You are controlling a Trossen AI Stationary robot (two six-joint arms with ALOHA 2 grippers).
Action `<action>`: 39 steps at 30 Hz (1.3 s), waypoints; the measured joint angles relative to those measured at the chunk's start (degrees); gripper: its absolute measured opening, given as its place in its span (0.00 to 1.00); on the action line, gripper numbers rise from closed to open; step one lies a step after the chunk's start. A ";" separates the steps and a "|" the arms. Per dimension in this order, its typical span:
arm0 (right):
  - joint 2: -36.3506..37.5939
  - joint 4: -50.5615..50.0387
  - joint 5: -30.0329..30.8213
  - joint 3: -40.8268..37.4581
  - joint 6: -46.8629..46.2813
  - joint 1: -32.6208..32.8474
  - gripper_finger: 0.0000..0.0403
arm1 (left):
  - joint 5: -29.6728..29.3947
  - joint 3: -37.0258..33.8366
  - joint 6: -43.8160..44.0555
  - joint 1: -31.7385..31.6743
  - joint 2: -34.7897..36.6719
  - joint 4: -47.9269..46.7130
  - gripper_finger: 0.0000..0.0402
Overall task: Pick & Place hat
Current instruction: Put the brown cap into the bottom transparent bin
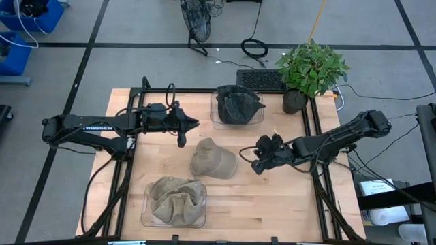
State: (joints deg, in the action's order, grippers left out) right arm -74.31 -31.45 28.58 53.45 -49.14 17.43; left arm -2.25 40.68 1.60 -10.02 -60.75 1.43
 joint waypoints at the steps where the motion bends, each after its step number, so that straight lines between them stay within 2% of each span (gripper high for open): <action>1: 0.02 -2.12 -2.09 0.02 -2.52 0.00 0.00 | 1.69 0.00 1.38 0.00 0.00 -0.02 0.16; 5: 0.93 -9.14 -6.43 0.04 -5.22 0.11 0.00 | 7.40 -0.02 7.63 0.69 0.00 -0.27 0.27; 9: 2.29 -11.88 -6.21 0.04 -0.86 0.04 0.00 | 7.70 -0.02 13.41 1.76 0.00 -0.46 0.43; 12: 3.88 -12.39 -6.21 -0.50 3.86 -0.31 0.00 | 5.55 0.00 18.26 2.22 0.00 -0.44 0.57; 14: 5.51 -12.43 -6.46 -2.13 6.09 -0.50 0.00 | 1.20 -0.02 22.18 2.57 0.00 -0.39 0.67; 18: 11.05 -12.50 -9.37 -8.02 7.05 -0.52 0.00 | -11.50 -0.02 27.97 3.52 -0.48 0.86 0.81; 22: 18.31 -10.91 -10.77 -15.22 5.95 -0.09 0.00 | -18.37 0.70 31.00 6.06 -1.60 3.37 0.86; 25: 23.83 -6.04 -10.87 -20.17 6.32 -0.09 0.00 | -25.39 5.37 32.68 10.26 -5.62 -5.21 0.85; 28: 28.33 -1.64 -11.94 -24.00 8.30 -0.12 0.00 | -29.39 14.24 39.09 13.28 -12.49 -17.39 0.84; 31: 31.00 0.12 -12.53 -25.75 10.56 -0.59 0.00 | -26.42 22.68 49.16 13.64 -19.53 -32.53 0.85; 35: 32.27 -0.07 -12.68 -26.03 14.74 -0.62 0.00 | -14.25 31.74 58.77 12.08 -27.38 -45.54 0.85; 39: 32.49 0.01 -12.60 -26.03 17.68 -0.61 0.00 | -5.87 35.00 64.91 10.57 -33.44 -51.62 0.85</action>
State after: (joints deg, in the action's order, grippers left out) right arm -41.82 -31.44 15.98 27.42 -31.46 16.82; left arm -8.12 75.68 66.51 0.54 -94.19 -50.19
